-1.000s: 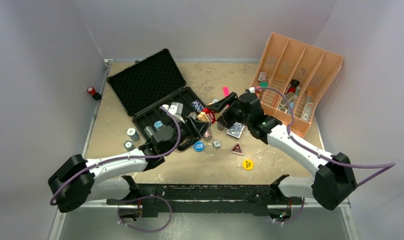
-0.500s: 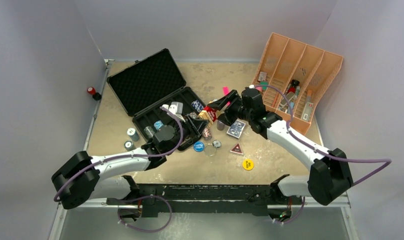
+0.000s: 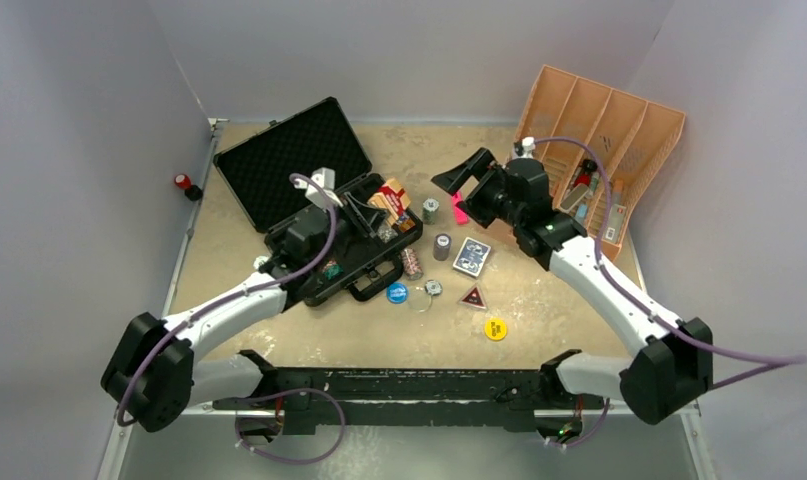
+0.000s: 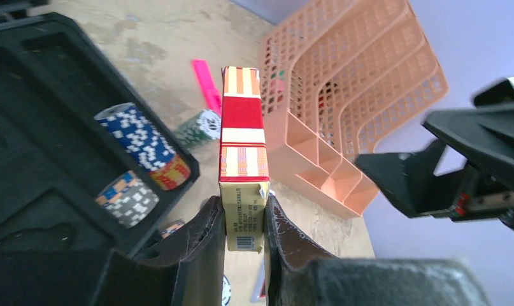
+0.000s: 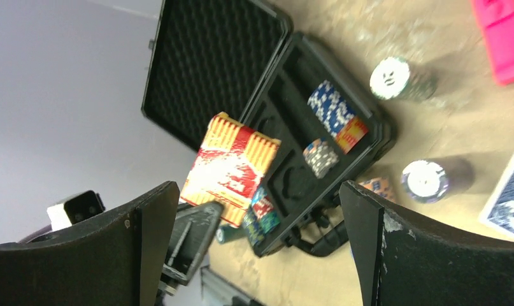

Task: Pack up texas hold em set

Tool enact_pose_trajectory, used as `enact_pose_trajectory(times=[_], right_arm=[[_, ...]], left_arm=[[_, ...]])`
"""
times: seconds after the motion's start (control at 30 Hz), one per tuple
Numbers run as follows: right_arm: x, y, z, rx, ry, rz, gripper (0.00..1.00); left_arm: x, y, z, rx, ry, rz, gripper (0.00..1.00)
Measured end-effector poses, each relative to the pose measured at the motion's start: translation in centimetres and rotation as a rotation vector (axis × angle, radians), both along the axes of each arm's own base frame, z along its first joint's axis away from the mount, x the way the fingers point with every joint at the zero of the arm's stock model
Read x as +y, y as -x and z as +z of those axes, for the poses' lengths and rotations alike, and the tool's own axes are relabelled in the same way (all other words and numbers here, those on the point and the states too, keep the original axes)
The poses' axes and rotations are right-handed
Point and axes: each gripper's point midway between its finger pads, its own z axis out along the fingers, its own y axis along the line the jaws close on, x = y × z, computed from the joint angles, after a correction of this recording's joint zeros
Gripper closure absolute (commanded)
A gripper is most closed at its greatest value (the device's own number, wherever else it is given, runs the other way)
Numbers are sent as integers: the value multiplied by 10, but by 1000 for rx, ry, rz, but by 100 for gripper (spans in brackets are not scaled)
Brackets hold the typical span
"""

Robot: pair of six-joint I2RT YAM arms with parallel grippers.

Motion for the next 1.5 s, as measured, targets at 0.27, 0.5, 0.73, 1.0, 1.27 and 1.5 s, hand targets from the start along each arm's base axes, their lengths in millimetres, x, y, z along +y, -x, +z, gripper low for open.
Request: enact_pose_trajectory(times=[0.27,0.5,0.73,1.0,1.27,1.5], right_arm=[[-32,2,29,-150,113,-80,5],[-38,0,15,-156,192,-72,7],[-39,1,5,-153,230,-59,8],[-40,2,-2,-148,248,-47,8],[-41,1,-3,-156,263,-48,9],[-43,-4,-12,-145,297,-53,8]], left_arm=[[70,-28,3,160,-98,135,100],[131,-49,-10,288,-234,233,100],[136,-44,-63,470,-298,151,100],[131,-57,-80,522,-261,115,100],[130,-68,-89,545,-222,135,62],[155,-66,-103,590,-316,245,48]])
